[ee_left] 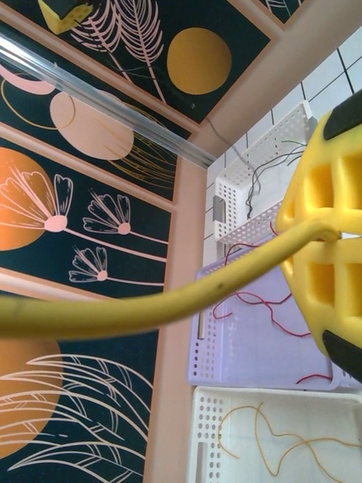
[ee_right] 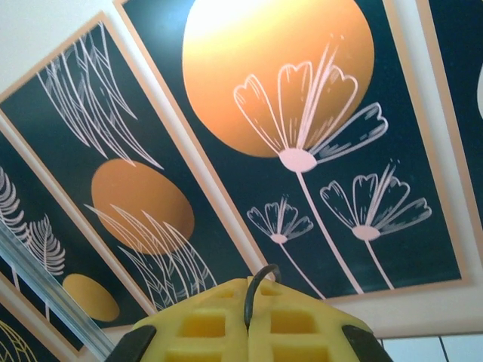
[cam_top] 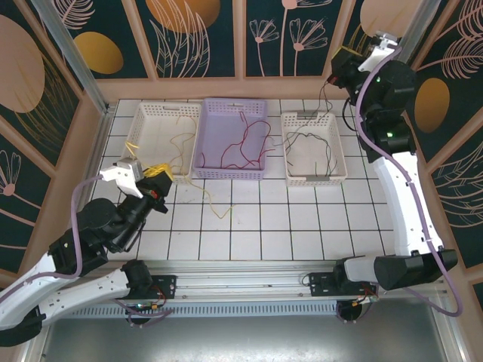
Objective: Untangle the cables
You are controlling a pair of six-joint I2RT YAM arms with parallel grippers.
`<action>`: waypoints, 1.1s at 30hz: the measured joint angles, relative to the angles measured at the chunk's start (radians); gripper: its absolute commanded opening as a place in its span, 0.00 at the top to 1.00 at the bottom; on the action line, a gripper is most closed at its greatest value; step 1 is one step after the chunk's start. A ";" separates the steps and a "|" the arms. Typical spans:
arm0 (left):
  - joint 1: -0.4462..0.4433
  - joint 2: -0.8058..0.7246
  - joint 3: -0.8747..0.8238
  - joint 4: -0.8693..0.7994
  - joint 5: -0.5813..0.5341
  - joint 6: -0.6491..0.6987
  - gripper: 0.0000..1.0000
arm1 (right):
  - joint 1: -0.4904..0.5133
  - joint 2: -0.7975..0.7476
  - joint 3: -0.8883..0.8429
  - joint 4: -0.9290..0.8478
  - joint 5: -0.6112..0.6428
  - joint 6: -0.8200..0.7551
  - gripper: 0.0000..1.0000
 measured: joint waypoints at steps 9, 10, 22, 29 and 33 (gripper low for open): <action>0.000 0.003 0.057 -0.007 -0.057 0.054 1.00 | -0.014 0.000 -0.121 0.006 -0.007 0.015 1.00; 0.000 0.007 0.073 -0.007 -0.066 0.064 1.00 | -0.014 0.000 -0.128 0.007 -0.008 0.015 1.00; 0.000 0.106 0.182 -0.006 -0.151 0.194 1.00 | -0.052 -0.007 -0.179 0.026 0.079 0.019 1.00; 0.000 0.126 0.194 0.005 -0.202 0.262 1.00 | -0.054 -0.027 -0.237 0.029 0.167 0.022 1.00; 0.000 0.144 0.214 0.024 -0.221 0.293 1.00 | -0.054 -0.047 -0.257 0.029 0.219 0.022 1.00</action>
